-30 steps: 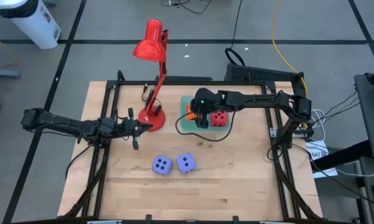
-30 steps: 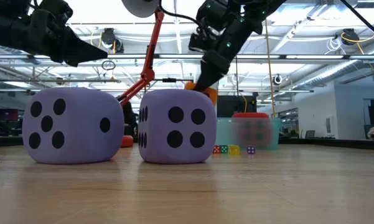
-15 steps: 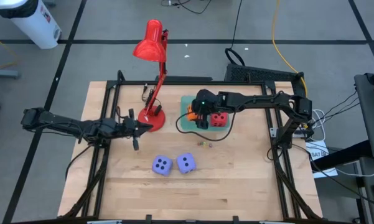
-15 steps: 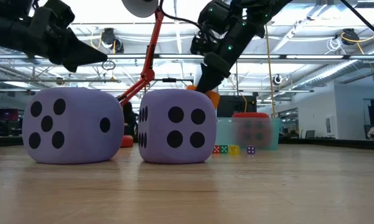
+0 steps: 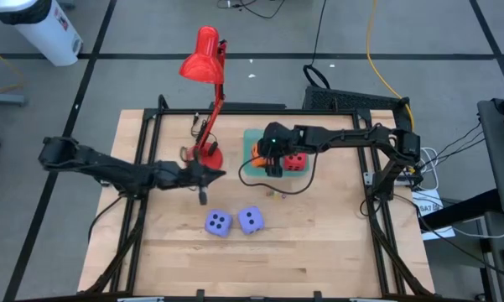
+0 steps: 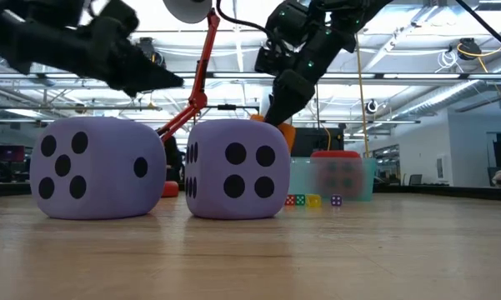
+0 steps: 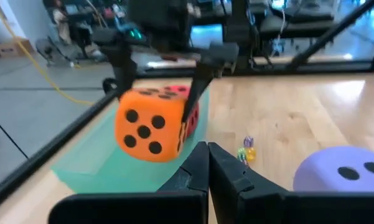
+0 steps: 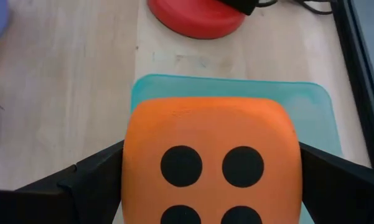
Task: Pick & Place Dice
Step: Put the large orange dice into the bin
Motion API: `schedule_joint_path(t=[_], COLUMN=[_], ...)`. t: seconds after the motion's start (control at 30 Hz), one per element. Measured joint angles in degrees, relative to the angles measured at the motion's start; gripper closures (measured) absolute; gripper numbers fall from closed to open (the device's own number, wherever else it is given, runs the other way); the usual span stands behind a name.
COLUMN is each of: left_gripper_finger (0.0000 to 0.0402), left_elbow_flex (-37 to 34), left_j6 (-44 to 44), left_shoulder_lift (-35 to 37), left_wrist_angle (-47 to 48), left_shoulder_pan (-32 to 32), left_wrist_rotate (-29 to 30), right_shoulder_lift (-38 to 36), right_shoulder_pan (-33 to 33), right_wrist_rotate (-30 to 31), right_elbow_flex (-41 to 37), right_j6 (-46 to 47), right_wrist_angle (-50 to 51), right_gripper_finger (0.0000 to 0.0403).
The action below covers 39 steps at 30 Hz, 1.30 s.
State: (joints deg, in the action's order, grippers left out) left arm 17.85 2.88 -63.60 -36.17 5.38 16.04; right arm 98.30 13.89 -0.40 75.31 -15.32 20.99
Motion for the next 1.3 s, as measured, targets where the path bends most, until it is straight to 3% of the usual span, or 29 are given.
schedule_joint_path(t=[0.23,0.4,0.57,0.73,0.93,1.3], left_gripper_finger=[0.0399,0.0400,0.0400,0.0400,0.0400,0.0400], left_elbow_flex=[9.9,18.4,24.3,25.7,25.7,27.1], left_j6=[-0.5,-1.4,1.3,4.2,6.2,4.3], left_shoulder_lift=[-13.9,-18.4,-20.5,-20.0,-19.9,-20.3], left_wrist_angle=[-0.3,8.5,16.4,21.3,17.4,19.7], left_shoulder_pan=[-3.1,-6.6,-9.3,-10.0,-11.1,-16.3], left_wrist_rotate=[-2.3,-9.2,-11.6,-12.0,-12.4,-17.9], right_shoulder_lift=[0.0,0.0,0.0,-0.3,-0.3,-0.4], right_shoulder_pan=[-0.1,-0.1,0.0,0.0,0.0,0.0], right_wrist_rotate=[0.0,0.2,0.3,0.3,0.2,-2.8], right_elbow_flex=[0.0,0.0,0.0,0.0,0.0,0.0], right_j6=[2.0,0.7,-5.8,-9.1,-9.4,-5.6], right_wrist_angle=[1.5,2.9,3.1,3.3,1.8,-6.2], right_gripper_finger=[0.0005,0.0005,0.0005,0.0005,0.0005,0.0005])
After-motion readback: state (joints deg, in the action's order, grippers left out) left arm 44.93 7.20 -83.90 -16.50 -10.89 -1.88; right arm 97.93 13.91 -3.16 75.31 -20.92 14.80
